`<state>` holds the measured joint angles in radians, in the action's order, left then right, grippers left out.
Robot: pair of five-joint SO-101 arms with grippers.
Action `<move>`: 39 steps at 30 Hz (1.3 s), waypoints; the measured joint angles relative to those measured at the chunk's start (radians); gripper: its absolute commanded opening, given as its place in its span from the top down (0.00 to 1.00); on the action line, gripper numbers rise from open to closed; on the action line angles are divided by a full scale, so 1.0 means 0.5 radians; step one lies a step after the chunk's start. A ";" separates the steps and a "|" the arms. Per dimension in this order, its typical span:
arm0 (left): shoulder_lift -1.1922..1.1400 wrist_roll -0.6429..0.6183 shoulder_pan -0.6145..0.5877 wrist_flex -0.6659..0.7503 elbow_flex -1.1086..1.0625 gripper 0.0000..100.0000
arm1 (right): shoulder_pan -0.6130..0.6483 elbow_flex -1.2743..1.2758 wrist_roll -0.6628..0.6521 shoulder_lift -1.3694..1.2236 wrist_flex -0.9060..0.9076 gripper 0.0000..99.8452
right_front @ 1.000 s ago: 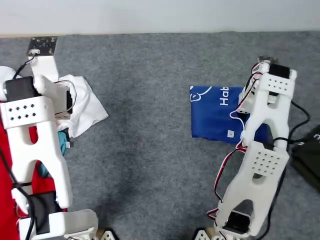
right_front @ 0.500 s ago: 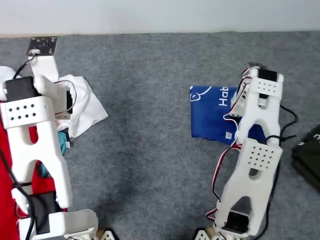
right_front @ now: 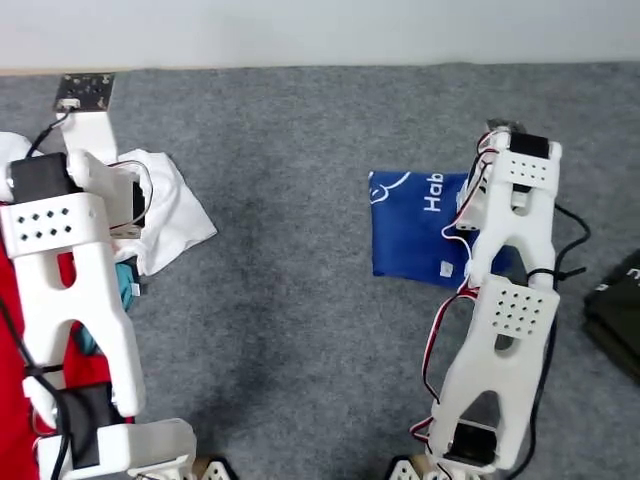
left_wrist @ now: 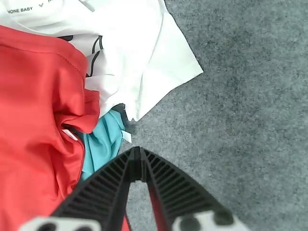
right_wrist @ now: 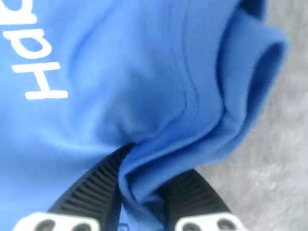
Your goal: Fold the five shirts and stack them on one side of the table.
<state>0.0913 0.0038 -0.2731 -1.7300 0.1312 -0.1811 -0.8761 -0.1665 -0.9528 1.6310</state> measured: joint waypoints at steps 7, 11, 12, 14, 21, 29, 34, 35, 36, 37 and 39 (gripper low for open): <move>0.000 0.000 0.000 0.000 0.000 1.00 | 0.000 -0.006 -0.758 0.000 -0.267 0.99; 0.000 0.000 0.000 0.000 0.000 1.00 | 0.000 -0.006 -1.154 0.000 -0.512 0.99; 0.000 0.000 0.000 0.000 0.000 1.00 | 0.000 -0.006 -1.252 0.000 -0.574 0.99; 0.000 0.000 0.000 0.000 0.000 1.00 | 0.000 -0.006 -1.430 0.000 -0.706 0.99; 0.000 0.000 0.000 0.000 0.000 1.00 | 0.018 -0.006 -1.691 -0.009 -0.914 0.95; 0.000 0.000 0.000 0.000 0.000 1.00 | 0.025 -0.006 -1.326 -0.009 -0.914 0.73; 0.000 0.000 0.000 0.000 0.000 1.00 | 0.025 -0.006 -0.727 -0.003 -0.914 0.70; 0.000 0.000 0.000 0.000 0.000 1.00 | 0.025 -0.006 -0.601 -0.003 -0.914 0.70; 0.000 0.000 0.000 0.000 0.000 1.00 | 0.025 -0.006 -0.473 -0.003 -0.914 0.70; 0.000 0.000 0.000 0.000 0.000 1.00 | 0.025 -0.006 -0.338 0.018 -0.914 0.70; 0.000 0.000 0.000 0.000 0.000 1.00 | 0.025 -0.006 -0.055 0.077 -0.884 0.70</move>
<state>0.0913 0.0038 -0.2731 -1.7300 0.1312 -0.1688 -0.8792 -0.1941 -0.9145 1.1891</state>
